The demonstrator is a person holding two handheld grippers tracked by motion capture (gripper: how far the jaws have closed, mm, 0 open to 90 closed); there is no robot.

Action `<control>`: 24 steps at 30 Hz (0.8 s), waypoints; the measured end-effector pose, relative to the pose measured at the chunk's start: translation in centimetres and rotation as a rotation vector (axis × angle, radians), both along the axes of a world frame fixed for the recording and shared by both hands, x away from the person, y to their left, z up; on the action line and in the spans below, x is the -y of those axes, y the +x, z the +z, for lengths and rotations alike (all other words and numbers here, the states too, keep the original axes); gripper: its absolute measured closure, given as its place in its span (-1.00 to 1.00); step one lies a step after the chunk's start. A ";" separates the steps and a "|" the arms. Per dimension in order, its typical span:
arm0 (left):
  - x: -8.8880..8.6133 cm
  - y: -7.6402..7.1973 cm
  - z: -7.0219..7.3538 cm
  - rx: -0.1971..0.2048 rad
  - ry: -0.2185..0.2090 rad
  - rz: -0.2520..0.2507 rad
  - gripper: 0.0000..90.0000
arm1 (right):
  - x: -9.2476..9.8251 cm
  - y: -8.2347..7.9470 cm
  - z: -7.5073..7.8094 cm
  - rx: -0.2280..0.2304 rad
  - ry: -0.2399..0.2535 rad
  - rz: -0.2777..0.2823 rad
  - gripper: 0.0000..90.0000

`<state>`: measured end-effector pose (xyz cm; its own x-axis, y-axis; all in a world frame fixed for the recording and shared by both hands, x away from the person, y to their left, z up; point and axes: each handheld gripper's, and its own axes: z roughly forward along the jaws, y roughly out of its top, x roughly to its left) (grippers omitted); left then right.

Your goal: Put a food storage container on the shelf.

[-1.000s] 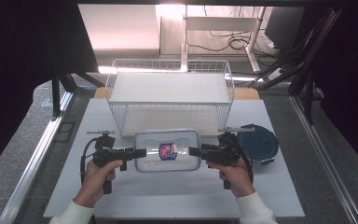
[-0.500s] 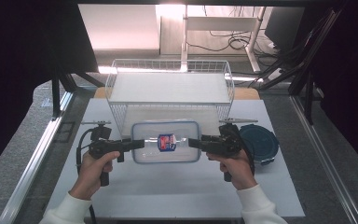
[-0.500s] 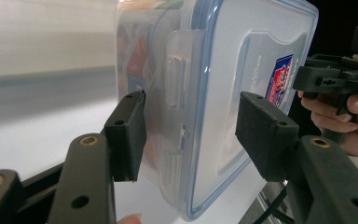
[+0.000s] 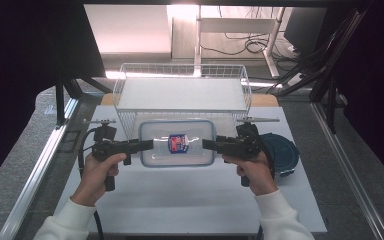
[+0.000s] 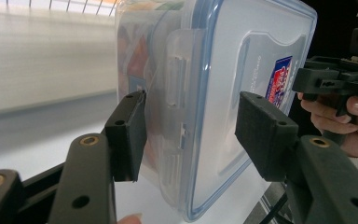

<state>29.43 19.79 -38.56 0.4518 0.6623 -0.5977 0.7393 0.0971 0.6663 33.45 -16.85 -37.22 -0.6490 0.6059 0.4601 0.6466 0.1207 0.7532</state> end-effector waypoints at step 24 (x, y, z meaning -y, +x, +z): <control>0.1 2.8 5.7 0.085 0.018 -0.002 -0.02 | 0.2 1.9 5.1 0.066 0.033 -0.026 -0.02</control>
